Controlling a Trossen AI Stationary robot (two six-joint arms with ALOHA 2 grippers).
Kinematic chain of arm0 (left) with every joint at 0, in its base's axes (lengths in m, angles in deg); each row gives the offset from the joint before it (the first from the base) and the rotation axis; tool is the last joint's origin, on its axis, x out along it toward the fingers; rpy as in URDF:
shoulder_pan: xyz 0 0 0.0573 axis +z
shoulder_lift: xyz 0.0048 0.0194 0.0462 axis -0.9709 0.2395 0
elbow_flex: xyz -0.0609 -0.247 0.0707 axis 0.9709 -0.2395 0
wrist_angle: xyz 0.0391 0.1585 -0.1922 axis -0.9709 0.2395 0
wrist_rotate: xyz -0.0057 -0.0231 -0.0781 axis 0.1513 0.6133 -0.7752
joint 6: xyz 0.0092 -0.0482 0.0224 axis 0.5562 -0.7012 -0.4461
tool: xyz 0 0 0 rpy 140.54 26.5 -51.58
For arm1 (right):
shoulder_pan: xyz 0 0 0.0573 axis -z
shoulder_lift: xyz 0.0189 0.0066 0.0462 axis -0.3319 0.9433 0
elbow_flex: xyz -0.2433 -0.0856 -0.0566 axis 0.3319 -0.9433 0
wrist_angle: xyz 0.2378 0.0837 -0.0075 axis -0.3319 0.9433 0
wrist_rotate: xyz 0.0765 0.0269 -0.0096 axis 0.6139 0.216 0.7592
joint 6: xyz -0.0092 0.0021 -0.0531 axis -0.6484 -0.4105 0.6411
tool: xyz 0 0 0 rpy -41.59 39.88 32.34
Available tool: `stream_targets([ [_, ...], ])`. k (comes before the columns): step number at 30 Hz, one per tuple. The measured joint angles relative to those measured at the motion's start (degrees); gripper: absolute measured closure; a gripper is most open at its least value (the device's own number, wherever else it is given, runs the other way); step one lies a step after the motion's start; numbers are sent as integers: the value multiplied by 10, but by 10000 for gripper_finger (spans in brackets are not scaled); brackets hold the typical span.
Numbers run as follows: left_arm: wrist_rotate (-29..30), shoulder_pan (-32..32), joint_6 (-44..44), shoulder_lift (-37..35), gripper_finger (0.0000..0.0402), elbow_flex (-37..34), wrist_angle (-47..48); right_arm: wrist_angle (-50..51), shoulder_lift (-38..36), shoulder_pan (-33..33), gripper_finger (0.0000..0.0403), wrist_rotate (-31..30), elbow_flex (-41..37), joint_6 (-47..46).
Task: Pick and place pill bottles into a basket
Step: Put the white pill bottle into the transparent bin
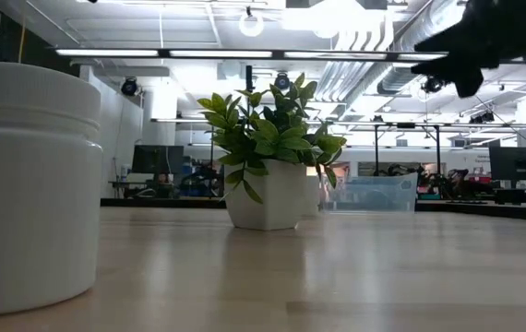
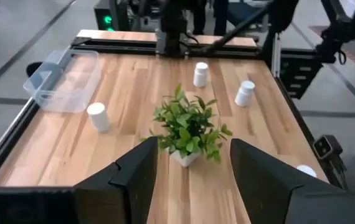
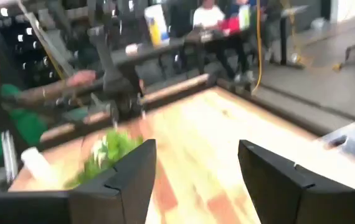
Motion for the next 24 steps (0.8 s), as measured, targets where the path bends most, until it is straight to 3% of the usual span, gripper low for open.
stream_targets([
  [8,21,0,-18,-19,167,2,5,-212,-1,0,300,55,-158,-4],
  [16,23,0,51,23,167,2,66,-205,0,0,381,60,-149,9],
  [24,17,0,73,68,167,2,128,-194,0,0,393,60,-149,-21],
])
